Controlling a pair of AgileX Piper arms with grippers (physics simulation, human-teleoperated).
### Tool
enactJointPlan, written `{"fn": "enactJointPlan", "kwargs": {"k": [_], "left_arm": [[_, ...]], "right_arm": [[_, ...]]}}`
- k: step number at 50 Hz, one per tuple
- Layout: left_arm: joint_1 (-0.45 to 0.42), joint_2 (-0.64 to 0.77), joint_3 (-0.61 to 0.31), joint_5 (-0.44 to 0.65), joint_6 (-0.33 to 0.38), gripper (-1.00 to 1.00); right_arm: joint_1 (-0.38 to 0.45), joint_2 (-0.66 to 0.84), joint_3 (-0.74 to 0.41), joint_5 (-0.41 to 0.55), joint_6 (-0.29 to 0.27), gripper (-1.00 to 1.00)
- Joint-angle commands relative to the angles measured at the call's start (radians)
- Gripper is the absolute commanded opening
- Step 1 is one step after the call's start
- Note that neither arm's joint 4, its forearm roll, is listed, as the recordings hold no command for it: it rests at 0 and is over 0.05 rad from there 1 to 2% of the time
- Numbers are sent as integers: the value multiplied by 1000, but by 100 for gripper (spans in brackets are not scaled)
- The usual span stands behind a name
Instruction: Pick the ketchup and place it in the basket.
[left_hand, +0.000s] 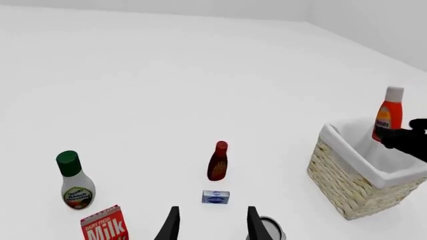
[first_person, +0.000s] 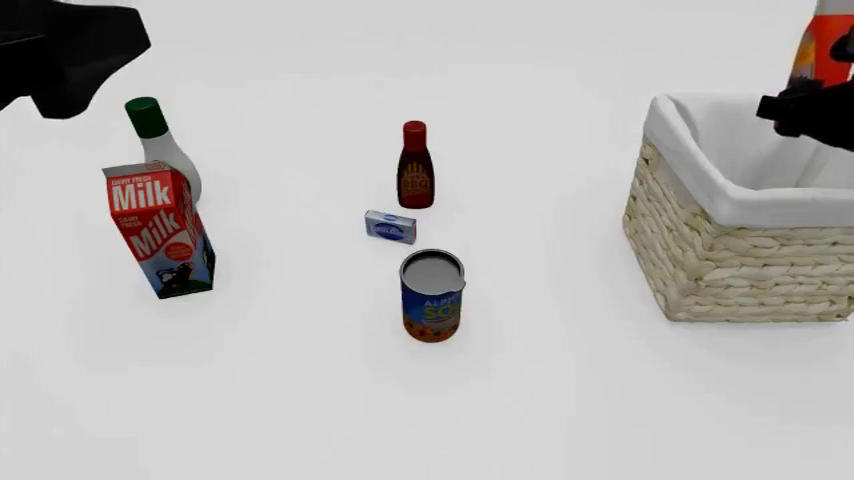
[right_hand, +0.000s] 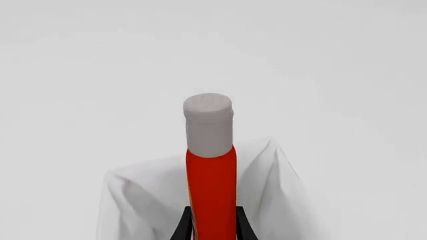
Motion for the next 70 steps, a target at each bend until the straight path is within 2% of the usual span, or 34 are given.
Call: {"fn": "enactJointPlan", "kwargs": {"k": [1, 25, 48, 49, 60, 70], "left_arm": [[2, -2, 3, -2, -2, 100], [3, -1, 6, -5, -9, 100], [5, -9, 1, 2, -13, 100], [5, -9, 0, 3, -13, 100], [3, -10, -4, 5, -14, 100], [-1, -16, -8, 10, -15, 100]], "right_arm": [[3, 31, 44, -56, 31, -100], [6, 71, 113, -128, 57, -100], [2, 103, 126, -142, 56, -100], [0, 103, 124, -141, 55, 100], [12, 61, 128, -120, 40, 100], [33, -75, 121, -57, 7, 100]]}}
